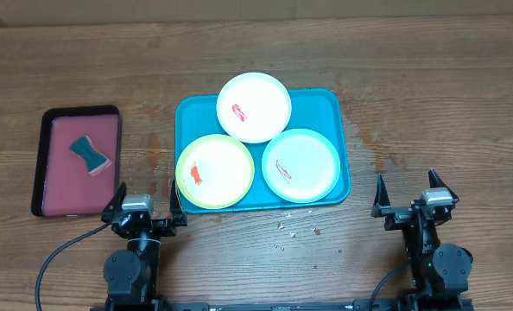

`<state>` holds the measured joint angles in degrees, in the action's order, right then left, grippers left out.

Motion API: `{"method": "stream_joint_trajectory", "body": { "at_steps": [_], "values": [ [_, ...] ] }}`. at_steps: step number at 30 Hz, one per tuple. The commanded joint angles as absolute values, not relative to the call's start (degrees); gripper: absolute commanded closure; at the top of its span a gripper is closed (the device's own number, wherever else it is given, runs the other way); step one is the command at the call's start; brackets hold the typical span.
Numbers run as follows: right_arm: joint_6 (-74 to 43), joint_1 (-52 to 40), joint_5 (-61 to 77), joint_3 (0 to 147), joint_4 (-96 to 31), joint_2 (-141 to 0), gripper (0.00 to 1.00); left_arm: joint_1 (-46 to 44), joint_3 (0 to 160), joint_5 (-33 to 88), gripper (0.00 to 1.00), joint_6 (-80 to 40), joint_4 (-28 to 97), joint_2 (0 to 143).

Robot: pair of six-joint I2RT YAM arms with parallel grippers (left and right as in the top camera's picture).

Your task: Clean dirty plates on tray and stack at the side

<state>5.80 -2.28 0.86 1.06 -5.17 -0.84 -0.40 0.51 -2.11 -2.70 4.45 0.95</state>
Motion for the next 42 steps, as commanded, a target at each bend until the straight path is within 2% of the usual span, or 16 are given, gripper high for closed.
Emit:
{"method": "stream_joint_trajectory", "body": {
  "at_steps": [1,12,14,18,20,22,25,28,31,34,38,42],
  "values": [
    [5.85,-2.52,0.69,0.47,-4.82,-0.16,0.0,-0.78,0.27,-1.65,0.0,-1.26,4.29,0.38],
    [5.82,-2.52,0.69,0.49,-4.82,-0.16,0.0,-0.78,0.27,-3.18,0.0,-1.63,3.99,0.38],
    [5.82,-2.52,0.69,0.49,-4.82,-0.16,0.0,-0.82,0.27,2.92,0.0,-6.9,3.55,0.38],
    [5.82,-2.52,0.69,0.47,-4.8,-0.16,0.0,-0.82,0.27,22.76,0.0,-27.03,-1.93,0.38],
    [5.82,-2.52,0.67,0.47,-4.82,-0.16,0.0,-0.82,0.27,27.88,0.0,-34.2,-4.23,0.36],
    [5.82,-2.52,0.69,0.47,-4.82,-0.16,0.0,-0.78,0.27,30.22,0.0,-36.62,-9.67,0.38],
    [5.82,-2.52,0.69,0.47,-4.8,-0.16,0.0,-0.75,0.67,33.21,0.0,-36.38,-24.16,0.38],
    [5.82,-2.52,0.69,0.49,-4.82,-0.16,0.0,-0.67,4.34,32.45,0.0,-33.01,-25.54,0.4],
    [5.82,-2.52,0.69,0.49,-4.82,-0.16,0.0,-0.67,12.43,32.29,0.0,-19.68,-18.11,1.87],
    [5.82,-2.52,0.69,0.49,-4.82,-0.16,0.0,-0.67,25.08,24.14,0.0,-8.97,-1.54,7.07],
    [5.82,-2.52,0.69,0.47,-4.82,-0.16,0.0,-0.67,43.92,12.93,0.0,-3.25,20.99,20.43],
    [5.85,-2.52,0.69,0.47,-4.8,-0.16,0.0,-0.69,59.27,18.68,0.0,-1.26,35.86,33.78]
  ]
}}
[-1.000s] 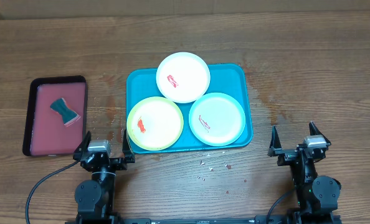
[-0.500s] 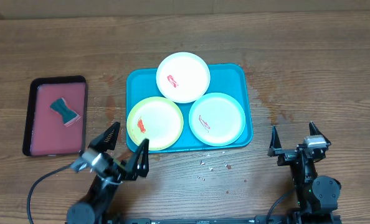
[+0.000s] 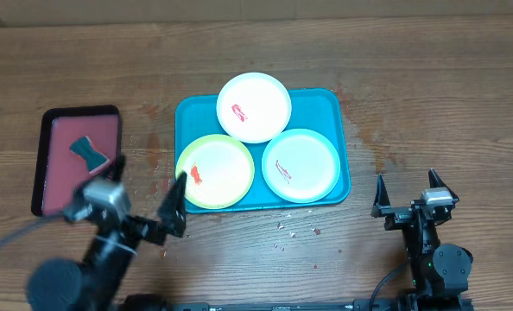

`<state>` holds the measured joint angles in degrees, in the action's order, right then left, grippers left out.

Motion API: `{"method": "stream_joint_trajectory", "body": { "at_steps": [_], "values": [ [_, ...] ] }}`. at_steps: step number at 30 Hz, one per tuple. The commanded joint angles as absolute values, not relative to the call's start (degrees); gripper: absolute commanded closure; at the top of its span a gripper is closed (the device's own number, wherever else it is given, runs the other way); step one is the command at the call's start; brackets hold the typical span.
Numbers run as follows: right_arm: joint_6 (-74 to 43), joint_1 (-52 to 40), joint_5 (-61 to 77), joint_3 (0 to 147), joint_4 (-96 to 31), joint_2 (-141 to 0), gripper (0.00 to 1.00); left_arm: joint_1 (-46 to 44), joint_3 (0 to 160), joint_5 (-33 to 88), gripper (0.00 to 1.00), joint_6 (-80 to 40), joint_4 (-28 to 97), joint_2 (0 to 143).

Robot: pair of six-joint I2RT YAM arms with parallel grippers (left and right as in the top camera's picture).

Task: Clean dirty plates on tray and stack at the side
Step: 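Move the left gripper over the pink basin toward the green sponge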

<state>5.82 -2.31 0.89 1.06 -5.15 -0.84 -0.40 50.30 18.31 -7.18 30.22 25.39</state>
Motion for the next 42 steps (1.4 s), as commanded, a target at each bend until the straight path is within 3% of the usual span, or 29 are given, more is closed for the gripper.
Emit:
{"method": "stream_joint_trajectory", "body": {
  "at_steps": [1,4,8,12,17,20,23,26,33,36,42],
  "values": [
    [5.82,-2.52,0.67,0.49,-4.82,-0.16,0.0,-0.67,62.37,19.94,0.0,-1.19,38.7,36.6],
    [5.85,-2.52,0.69,0.47,-4.82,-0.16,0.0,-0.64,68.36,17.26,0.0,3.44,42.02,42.96],
    [5.85,-2.52,0.67,0.47,-4.82,-0.16,0.0,-0.45,81.41,-0.82,0.0,-5.89,54.89,55.68],
    [5.85,-2.52,0.67,0.49,-4.82,-0.16,0.0,1.72,96.47,-9.19,0.0,-12.29,69.34,69.38],
    [5.82,-2.52,0.69,0.47,-4.82,-0.16,0.0,4.93,104.81,-11.81,0.0,-12.58,73.49,80.82],
    [5.82,-2.52,0.67,0.49,-4.82,-0.16,0.0,10.2,104.77,-15.64,0.0,-25.61,73.38,83.94],
    [5.82,-2.52,0.67,0.47,-4.82,-0.16,0.0,19.03,104.77,-10.33,0.0,-33.08,71.81,88.77],
    [5.82,-2.52,0.69,0.49,-4.82,-0.16,0.0,23.9,104.75,-3.22,0.0,-31.68,73.12,94.11],
    [5.82,-2.52,0.69,0.47,-4.82,-0.16,0.0,25.12,104.73,-3.05,0.0,-29.45,71.29,104.9],
    [5.85,-2.52,0.69,0.49,-4.82,-0.16,0.0,25.12,104.73,-2.9,0.08,-27.07,70.02,109.75],
    [5.82,-2.52,0.69,0.47,-4.82,-0.16,0.0,25.12,104.73,-2.92,0.05,-21.69,68.79,117.97]
  ]
}}
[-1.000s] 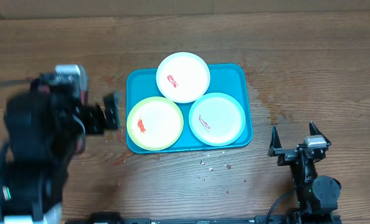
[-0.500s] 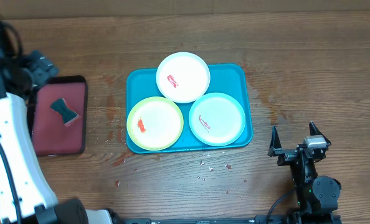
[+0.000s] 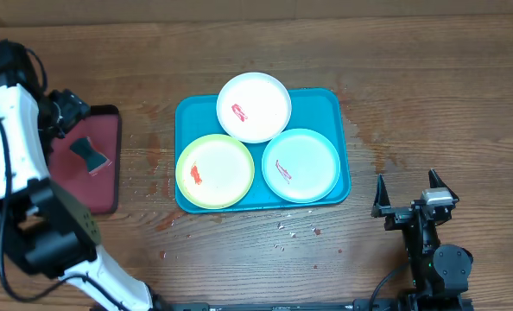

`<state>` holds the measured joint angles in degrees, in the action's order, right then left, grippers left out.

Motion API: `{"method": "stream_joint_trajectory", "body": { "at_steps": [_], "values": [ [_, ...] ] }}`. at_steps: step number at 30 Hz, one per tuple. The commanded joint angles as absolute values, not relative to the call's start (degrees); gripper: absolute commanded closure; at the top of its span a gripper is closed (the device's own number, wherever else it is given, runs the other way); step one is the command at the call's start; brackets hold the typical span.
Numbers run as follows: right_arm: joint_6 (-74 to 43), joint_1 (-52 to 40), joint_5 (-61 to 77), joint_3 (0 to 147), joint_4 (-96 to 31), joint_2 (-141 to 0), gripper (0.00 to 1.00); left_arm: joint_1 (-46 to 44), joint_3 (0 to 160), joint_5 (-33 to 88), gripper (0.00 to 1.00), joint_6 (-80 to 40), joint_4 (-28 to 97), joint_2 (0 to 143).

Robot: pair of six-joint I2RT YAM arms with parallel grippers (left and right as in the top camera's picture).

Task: Clean dirty plates on tray and stack at the side
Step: 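Move the left gripper over the pink basin toward the green sponge, then grasp the green sponge in the basin with the left gripper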

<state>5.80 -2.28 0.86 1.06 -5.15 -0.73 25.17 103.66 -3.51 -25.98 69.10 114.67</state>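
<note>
A teal tray [image 3: 341,121] holds three dirty plates: a white plate [image 3: 265,117] at the back, a green-rimmed plate [image 3: 226,177] at front left and a pale mint plate [image 3: 313,155] at front right, each with a red smear. A teal sponge [image 3: 90,155] lies on a dark maroon tray [image 3: 105,190] at the left. My left arm stands tall at the far left, with its gripper [image 3: 67,110] over the maroon tray's back edge, just behind the sponge; its fingers are not distinct. Near the front edge my right gripper [image 3: 406,197] rests open and holds nothing.
Crumbs and reddish specks [image 3: 295,229] are scattered on the wooden table in front of the teal tray, and faint stains [image 3: 377,147] show to its right. The left arm's white links cover part of the maroon tray and the table's left side.
My left arm has gone from low in front of the maroon tray to high at the far left, its gripper now over the tray's back edge near the sponge. The right arm, plates and sponge are unchanged.
Both grippers first rested open at the front edge, the plates dirty on the teal tray. Then the left arm was lifted and leaning toward the maroon tray, fingers spread. Now it towers at the left with its gripper beside the sponge.
</note>
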Motion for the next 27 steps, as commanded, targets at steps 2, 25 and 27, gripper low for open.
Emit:
{"method": "stream_joint_trajectory", "body": {
  "at_steps": [2,25,27],
  "values": [
    [5.82,-2.52,0.69,0.49,-4.82,-0.16,0.0,25.12,104.73,-2.9,0.05,-20.36,68.58,120.57],
    [5.82,-2.52,0.69,0.47,-4.82,-0.16,0.0,25.17,104.25,-3.16,0.5,-14.13,70.3,132.75],
    [5.85,-2.52,0.69,0.47,-4.82,-0.16,0.0,25.17,104.25,-3.18,0.67,-14.13,70.48,132.75]
  ]
}}
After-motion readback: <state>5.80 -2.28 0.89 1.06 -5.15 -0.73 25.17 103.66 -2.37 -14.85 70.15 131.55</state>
